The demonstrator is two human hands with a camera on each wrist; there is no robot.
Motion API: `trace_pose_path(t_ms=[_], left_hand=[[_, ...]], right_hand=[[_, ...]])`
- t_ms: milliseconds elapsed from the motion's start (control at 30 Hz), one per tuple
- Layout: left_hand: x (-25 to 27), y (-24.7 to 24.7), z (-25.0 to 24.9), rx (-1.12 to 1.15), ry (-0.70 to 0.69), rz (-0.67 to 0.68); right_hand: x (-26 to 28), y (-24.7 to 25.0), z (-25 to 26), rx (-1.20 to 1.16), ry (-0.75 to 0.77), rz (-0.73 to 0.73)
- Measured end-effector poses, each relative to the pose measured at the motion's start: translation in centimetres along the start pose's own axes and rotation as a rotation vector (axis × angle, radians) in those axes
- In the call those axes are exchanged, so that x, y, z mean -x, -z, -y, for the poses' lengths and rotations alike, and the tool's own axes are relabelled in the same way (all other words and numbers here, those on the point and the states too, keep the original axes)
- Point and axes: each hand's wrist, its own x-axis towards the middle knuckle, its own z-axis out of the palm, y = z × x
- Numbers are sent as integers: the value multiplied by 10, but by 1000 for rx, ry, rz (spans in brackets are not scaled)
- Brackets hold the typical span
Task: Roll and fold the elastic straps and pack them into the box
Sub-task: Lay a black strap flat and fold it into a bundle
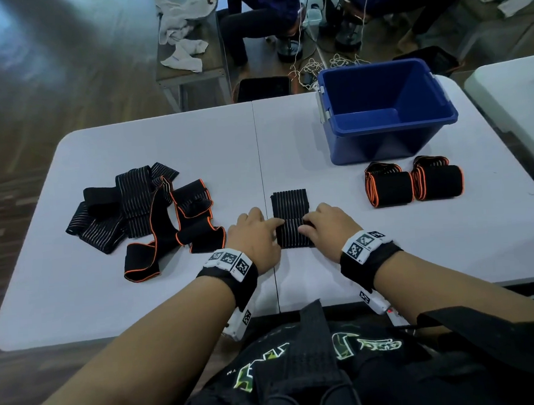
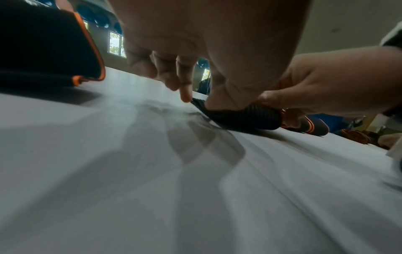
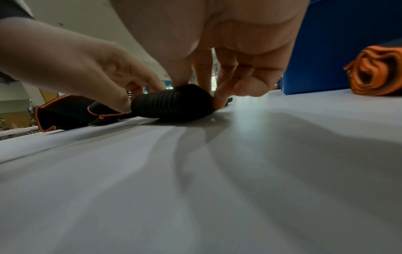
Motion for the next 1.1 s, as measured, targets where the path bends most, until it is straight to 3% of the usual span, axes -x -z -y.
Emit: trace_pose_path(t_ms=[133, 267, 400, 567, 800, 933, 1033, 1100], left_hand=[[-6, -5, 5, 119, 77, 40], [-18, -12, 2, 347, 187, 86], [-25, -10, 0, 477, 248, 66], [-31, -8, -6, 500, 254, 43], [-33, -4, -17, 438, 318, 117], [-38, 7, -25, 501, 455, 151], [-38, 10, -27, 474, 495, 85], [-35, 7, -27, 525, 520, -55]], right_hand=[[8, 7, -17, -110, -9, 59], [-1, 5, -23, -421, -117, -38], [-5, 7, -21, -545, -189, -2], [-14, 5, -20, -521, -218, 33], [-21, 9, -24, -482, -182, 114], [-22, 16, -21, -439, -233, 147], [-22, 20, -18, -445, -294, 177], [-21, 19, -15, -440, -318, 133]])
